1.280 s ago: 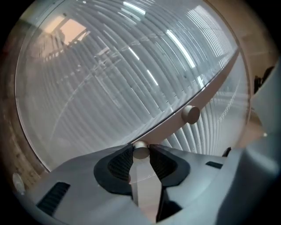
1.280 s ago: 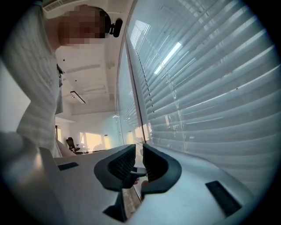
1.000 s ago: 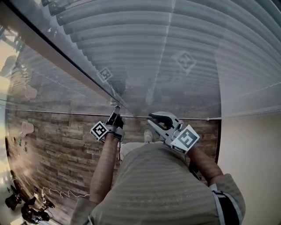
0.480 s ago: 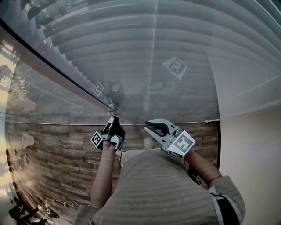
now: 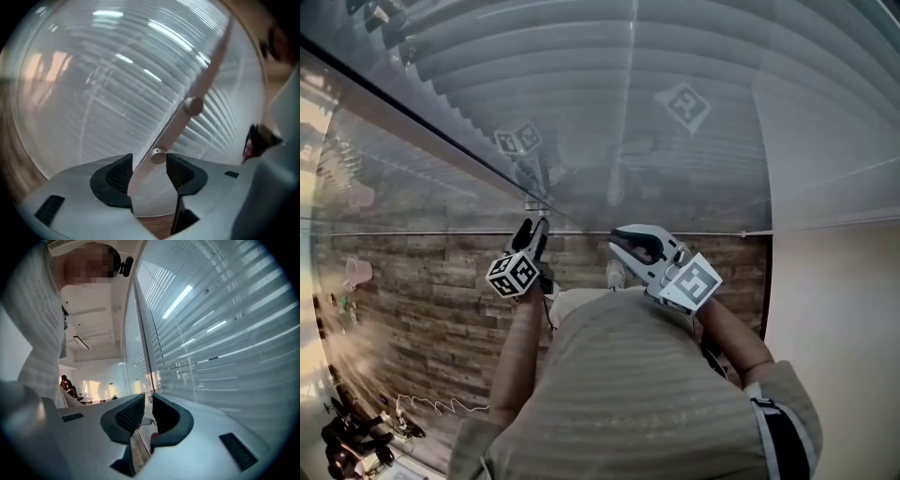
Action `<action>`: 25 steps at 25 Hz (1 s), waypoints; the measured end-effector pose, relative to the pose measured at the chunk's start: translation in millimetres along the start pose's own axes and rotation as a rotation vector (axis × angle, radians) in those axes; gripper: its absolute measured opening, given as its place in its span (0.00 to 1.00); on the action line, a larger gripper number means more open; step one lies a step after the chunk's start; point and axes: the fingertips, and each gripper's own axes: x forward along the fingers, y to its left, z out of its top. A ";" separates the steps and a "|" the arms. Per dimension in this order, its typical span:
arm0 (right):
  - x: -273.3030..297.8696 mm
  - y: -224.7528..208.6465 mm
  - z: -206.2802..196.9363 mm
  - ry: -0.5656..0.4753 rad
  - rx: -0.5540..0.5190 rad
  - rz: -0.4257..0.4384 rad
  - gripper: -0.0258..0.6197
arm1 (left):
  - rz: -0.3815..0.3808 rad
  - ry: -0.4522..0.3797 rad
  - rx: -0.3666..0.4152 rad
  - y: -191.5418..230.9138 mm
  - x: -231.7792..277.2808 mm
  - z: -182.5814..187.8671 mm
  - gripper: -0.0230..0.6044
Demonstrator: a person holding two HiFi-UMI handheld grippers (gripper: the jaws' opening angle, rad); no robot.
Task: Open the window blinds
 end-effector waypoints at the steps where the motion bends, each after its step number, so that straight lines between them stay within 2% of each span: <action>1: 0.5 -1.2 -0.6 0.000 0.002 0.003 0.13 | 0.057 0.015 0.184 -3.2 -2.6 3.7 0.39; 3: 5.9 -4.7 0.1 0.003 0.002 0.004 0.13 | 0.158 0.017 0.508 -11.5 -5.9 16.3 0.39; 4: 8.6 -5.9 0.7 0.003 0.002 0.003 0.13 | 0.189 0.010 0.631 -17.0 -6.1 21.0 0.39; 5: 10.6 -6.8 1.0 0.003 0.002 0.003 0.13 | 0.202 0.006 0.717 -22.3 -4.6 21.8 0.38; 6: 11.8 -7.3 0.5 0.002 0.003 0.004 0.13 | 0.201 0.007 0.765 -26.8 -1.7 19.1 0.38; 7: 12.3 -7.6 -0.9 0.001 0.003 0.005 0.13 | 0.194 0.013 0.782 -29.9 2.2 14.4 0.38; 10: 12.1 -9.2 -2.9 -0.003 0.001 0.007 0.13 | 0.194 0.042 0.741 -30.8 13.5 4.2 0.38; 15: 4.8 -8.2 2.3 -0.014 0.009 -0.008 0.13 | 0.251 0.046 0.778 -26.9 14.7 2.9 0.26; 17: 5.7 -13.2 2.7 -0.008 0.006 -0.009 0.13 | 0.249 0.047 0.766 -24.4 18.3 6.9 0.25; 19: 12.9 -21.4 8.8 -0.004 0.007 -0.010 0.13 | 0.232 0.044 0.716 -23.0 22.8 20.0 0.24; 21: 17.2 -23.0 13.0 -0.003 0.012 -0.010 0.13 | 0.210 0.041 0.625 -21.7 20.6 30.8 0.24; 23: 13.0 -19.1 9.8 -0.016 0.018 -0.007 0.13 | 0.186 0.041 0.548 -20.9 16.8 27.4 0.23; 25: 4.6 -17.5 2.1 -0.023 0.026 -0.007 0.13 | 0.164 0.048 0.506 -22.3 17.3 17.6 0.23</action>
